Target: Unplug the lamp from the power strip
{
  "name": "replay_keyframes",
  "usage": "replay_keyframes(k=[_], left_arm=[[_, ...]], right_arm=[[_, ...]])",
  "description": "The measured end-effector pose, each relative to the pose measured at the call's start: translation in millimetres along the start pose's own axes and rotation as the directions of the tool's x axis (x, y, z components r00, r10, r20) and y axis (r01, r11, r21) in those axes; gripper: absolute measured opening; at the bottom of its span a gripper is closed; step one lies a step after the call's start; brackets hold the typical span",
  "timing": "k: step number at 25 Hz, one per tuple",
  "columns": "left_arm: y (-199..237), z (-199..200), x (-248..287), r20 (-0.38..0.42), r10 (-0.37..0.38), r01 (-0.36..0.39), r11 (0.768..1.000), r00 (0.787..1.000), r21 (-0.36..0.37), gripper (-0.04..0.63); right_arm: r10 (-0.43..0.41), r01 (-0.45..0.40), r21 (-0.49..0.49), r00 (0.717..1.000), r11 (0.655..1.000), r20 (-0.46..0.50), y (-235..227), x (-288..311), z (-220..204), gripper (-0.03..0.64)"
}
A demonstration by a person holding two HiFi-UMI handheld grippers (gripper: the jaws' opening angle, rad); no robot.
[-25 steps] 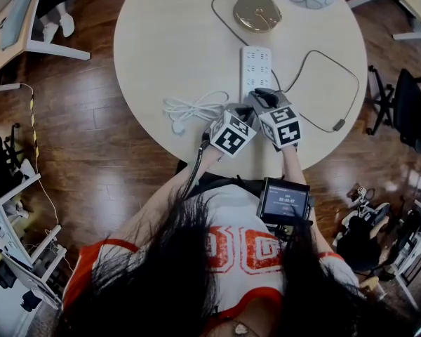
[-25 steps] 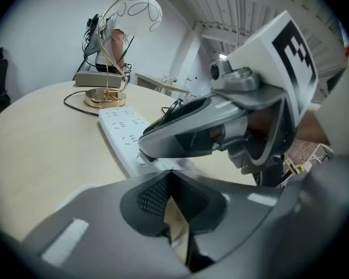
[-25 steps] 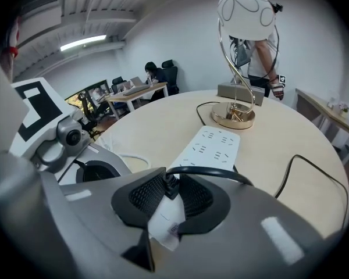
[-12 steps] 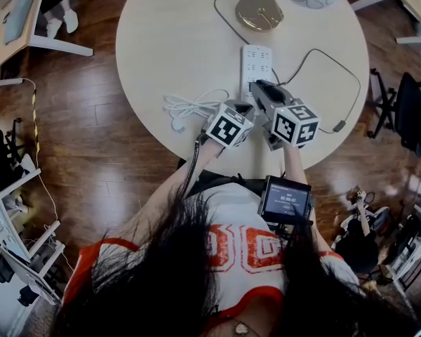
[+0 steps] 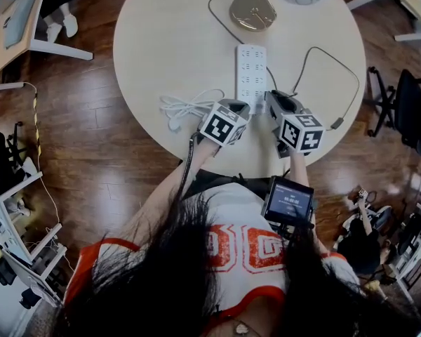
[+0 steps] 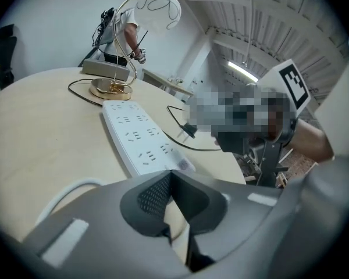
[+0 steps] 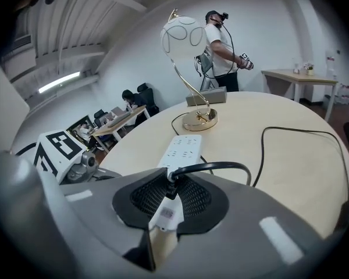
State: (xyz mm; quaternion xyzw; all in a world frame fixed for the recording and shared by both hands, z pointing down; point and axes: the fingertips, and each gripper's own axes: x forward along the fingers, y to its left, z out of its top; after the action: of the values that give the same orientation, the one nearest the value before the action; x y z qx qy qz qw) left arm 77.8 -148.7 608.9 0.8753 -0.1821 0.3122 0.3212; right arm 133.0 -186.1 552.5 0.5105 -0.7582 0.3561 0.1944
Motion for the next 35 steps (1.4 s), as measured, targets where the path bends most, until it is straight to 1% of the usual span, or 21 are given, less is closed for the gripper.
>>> replay_keyframes(k=[4, 6, 9, 13, 15, 16, 19, 22, 24, 26, 28, 31, 33, 35], left_arm=[[-0.1, -0.8, -0.2, 0.016, 0.002, -0.002, 1.000, 1.000, -0.031, 0.000], [1.3, -0.3, -1.1, 0.024, 0.005, -0.004, 0.999, 1.000, -0.045, 0.000], [4.8, 1.9, -2.0, 0.042, 0.013, -0.011, 0.998, 0.999, -0.067, 0.000], [8.3, 4.3, -2.0, 0.102, 0.007, 0.007, 0.990, 0.995, -0.144, 0.000], [8.8, 5.1, -3.1, 0.116, 0.012, 0.006, 0.988, 0.993, -0.154, 0.000], [8.9, 5.4, -3.5, 0.118, 0.020, -0.002, 0.989, 0.993, -0.148, 0.000], [8.5, 6.4, -4.0, 0.130, 0.045, -0.026, 0.990, 0.990, -0.141, 0.000], [11.6, 5.2, -5.4, 0.144, 0.066, -0.045, 0.988, 0.987, -0.146, 0.000], [16.9, 1.4, -6.8, 0.137, 0.086, -0.066, 0.987, 0.987, -0.145, 0.000], [22.0, -3.4, -11.2, 0.125, 0.111, -0.092, 0.985, 0.986, -0.147, 0.000], [21.7, -4.0, -18.4, 0.137, 0.131, -0.107, 0.980, 0.982, -0.165, 0.000], [1.2, 5.3, -25.5, 0.197, 0.137, -0.091, 0.970, 0.971, -0.227, 0.000], [-14.1, 13.9, -29.1, 0.248, 0.135, -0.067, 0.962, 0.959, -0.265, 0.000], [-21.8, 21.4, -36.7, 0.299, 0.142, -0.053, 0.956, 0.944, -0.289, 0.000]], right_arm=[[-0.059, 0.059, -0.001, 0.998, 0.998, -0.032, -23.1, -14.4, -17.9, 0.058], [-0.073, 0.073, -0.002, 0.996, 0.997, -0.051, -29.9, -18.0, -27.9, 0.058], [-0.063, 0.064, 0.018, 0.996, 0.998, -0.068, -31.9, -18.2, -41.3, 0.060], [-0.044, 0.049, 0.053, 0.994, 0.997, -0.101, -30.3, -16.4, -62.0, 0.058], [-0.026, 0.032, 0.049, 0.992, 0.998, -0.120, -27.7, -17.4, -70.1, 0.061], [-0.015, 0.020, 0.044, 0.992, 0.999, -0.127, -26.5, -18.4, -72.9, 0.071], [0.015, -0.009, 0.040, 0.991, 0.999, -0.135, -27.1, -25.1, -78.3, 0.151], [0.001, 0.003, 0.036, 0.994, 0.999, -0.106, -33.6, -34.1, -76.8, 0.150], [-0.008, 0.011, 0.049, 0.998, 0.999, -0.069, -36.8, -38.7, -71.6, 0.147], [0.000, 0.001, 0.066, 1.000, 0.998, -0.028, -35.9, -41.3, -63.6, 0.136], [0.019, -0.019, 0.067, 1.000, 0.998, 0.001, -33.6, -43.1, -54.9, 0.132], [0.049, -0.050, 0.044, 0.999, 0.998, 0.018, -35.3, -55.3, -47.9, 0.116], [0.070, -0.071, 0.029, 0.997, 0.997, 0.024, -35.5, -63.0, -45.1, 0.082], [0.093, -0.094, 0.014, 0.995, 0.995, 0.032, -29.9, -64.2, -40.1, 0.049]])
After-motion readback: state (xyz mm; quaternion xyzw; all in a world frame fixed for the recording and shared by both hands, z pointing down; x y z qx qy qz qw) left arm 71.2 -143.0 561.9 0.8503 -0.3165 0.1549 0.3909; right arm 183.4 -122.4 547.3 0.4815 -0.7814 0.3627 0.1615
